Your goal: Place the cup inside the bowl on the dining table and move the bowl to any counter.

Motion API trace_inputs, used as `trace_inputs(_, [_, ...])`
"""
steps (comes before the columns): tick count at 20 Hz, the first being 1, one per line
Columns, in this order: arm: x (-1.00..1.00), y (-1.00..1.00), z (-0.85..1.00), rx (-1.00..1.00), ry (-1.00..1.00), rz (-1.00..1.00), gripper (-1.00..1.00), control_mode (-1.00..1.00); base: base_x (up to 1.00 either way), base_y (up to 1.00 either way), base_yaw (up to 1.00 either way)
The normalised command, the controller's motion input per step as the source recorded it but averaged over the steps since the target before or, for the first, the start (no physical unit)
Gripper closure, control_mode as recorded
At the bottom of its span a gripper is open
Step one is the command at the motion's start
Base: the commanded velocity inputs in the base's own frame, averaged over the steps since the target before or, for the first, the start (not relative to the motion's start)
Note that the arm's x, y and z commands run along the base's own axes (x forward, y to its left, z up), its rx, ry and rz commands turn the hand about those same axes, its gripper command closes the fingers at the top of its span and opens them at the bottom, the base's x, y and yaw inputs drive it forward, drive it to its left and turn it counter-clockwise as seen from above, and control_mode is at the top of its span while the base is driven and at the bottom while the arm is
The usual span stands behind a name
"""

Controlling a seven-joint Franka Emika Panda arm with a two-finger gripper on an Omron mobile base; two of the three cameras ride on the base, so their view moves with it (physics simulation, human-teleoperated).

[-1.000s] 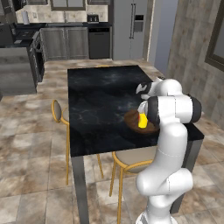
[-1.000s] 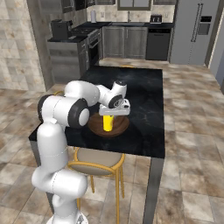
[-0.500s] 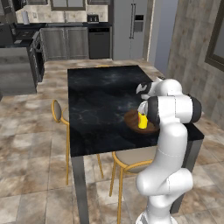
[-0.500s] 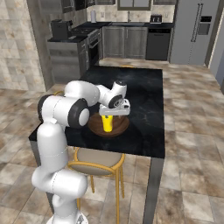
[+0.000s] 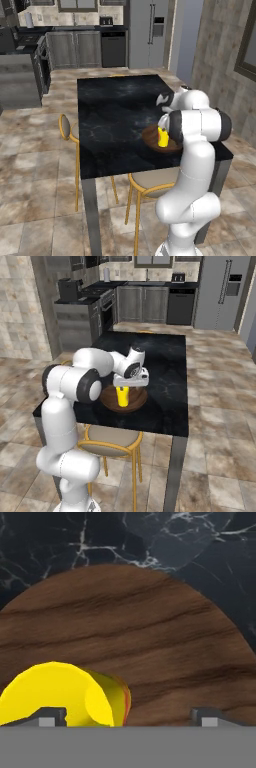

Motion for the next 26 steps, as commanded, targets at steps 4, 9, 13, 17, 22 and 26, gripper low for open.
trace_inputs(4, [-0.03, -0.01, 0.30, 0.00, 0.00, 0.00, -1.00, -1.00, 0.00, 0.00, 0.00])
trace_inputs(9, [-0.06, -0.05, 0.25, 0.00, 0.00, 0.00, -1.00, -1.00, 0.00, 0.00, 0.00])
trace_inputs(13, [-0.13, -0.08, 0.20, 0.00, 0.00, 0.00, -1.00, -1.00, 0.00, 0.00, 0.00])
trace_inputs(17, [-0.18, -0.15, 0.19, 0.00, 0.00, -0.02, -1.00, -1.00, 0.00, 0.00, 0.00])
trace_inputs(22, [-0.21, -0.25, 0.22, 0.00, 0.00, -0.05, -1.00, -1.00, 0.00, 0.00, 0.00])
trace_inputs(26, [-0.26, -0.27, 0.25, 0.00, 0.00, -0.09, -1.00, -1.00, 0.00, 0.00, 0.00])
